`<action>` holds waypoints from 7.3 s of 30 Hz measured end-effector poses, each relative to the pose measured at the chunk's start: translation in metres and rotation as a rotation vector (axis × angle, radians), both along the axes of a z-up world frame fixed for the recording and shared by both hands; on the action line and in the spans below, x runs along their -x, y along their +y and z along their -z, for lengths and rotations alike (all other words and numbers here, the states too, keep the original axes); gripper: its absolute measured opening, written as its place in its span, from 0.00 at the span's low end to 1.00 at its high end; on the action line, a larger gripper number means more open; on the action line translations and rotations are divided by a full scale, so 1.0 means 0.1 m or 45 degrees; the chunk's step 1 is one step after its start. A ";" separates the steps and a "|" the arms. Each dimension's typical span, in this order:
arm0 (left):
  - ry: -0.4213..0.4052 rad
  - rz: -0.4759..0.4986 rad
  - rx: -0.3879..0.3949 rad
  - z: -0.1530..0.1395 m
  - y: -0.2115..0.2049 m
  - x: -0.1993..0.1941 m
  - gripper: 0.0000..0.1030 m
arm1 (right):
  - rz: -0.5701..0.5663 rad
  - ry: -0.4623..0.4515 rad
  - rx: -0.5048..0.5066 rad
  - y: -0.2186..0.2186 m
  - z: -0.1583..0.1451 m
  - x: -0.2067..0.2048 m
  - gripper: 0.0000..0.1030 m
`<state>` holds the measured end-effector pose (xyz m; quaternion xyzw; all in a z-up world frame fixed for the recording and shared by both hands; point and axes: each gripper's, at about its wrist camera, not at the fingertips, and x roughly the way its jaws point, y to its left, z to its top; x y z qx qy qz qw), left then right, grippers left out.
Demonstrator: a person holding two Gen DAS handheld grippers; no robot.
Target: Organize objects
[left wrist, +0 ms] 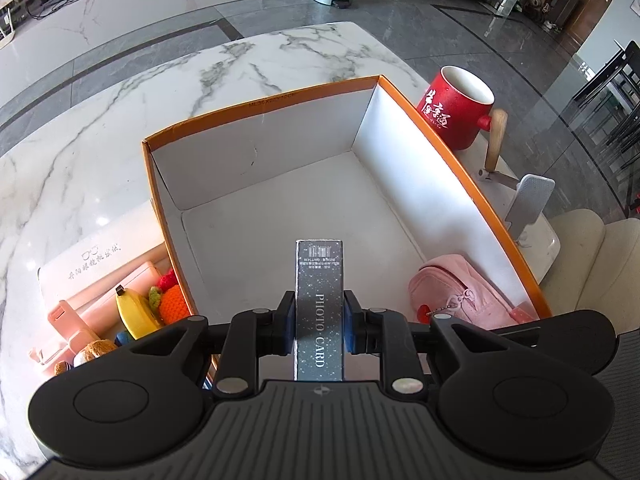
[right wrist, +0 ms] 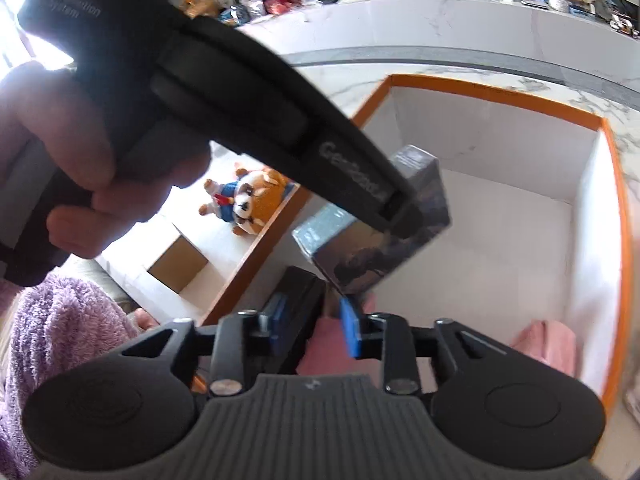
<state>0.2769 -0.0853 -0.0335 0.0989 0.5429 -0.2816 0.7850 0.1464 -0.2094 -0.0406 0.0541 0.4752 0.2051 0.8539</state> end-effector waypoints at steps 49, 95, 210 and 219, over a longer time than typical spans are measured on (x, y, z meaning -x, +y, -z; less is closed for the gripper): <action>0.455 -0.542 0.294 0.74 -0.07 0.41 0.30 | 0.208 0.303 0.187 -0.64 -0.08 0.04 0.22; 0.121 -0.425 0.354 0.06 1.08 0.56 0.31 | 0.232 0.372 -0.346 0.04 0.34 -0.33 0.19; -0.204 -0.346 0.045 -0.31 2.23 1.01 0.63 | -0.148 0.013 0.636 1.06 -0.69 -0.42 0.46; -0.110 -0.417 0.003 0.14 2.34 0.96 0.68 | -0.328 -0.050 0.544 1.59 -0.58 -0.62 0.46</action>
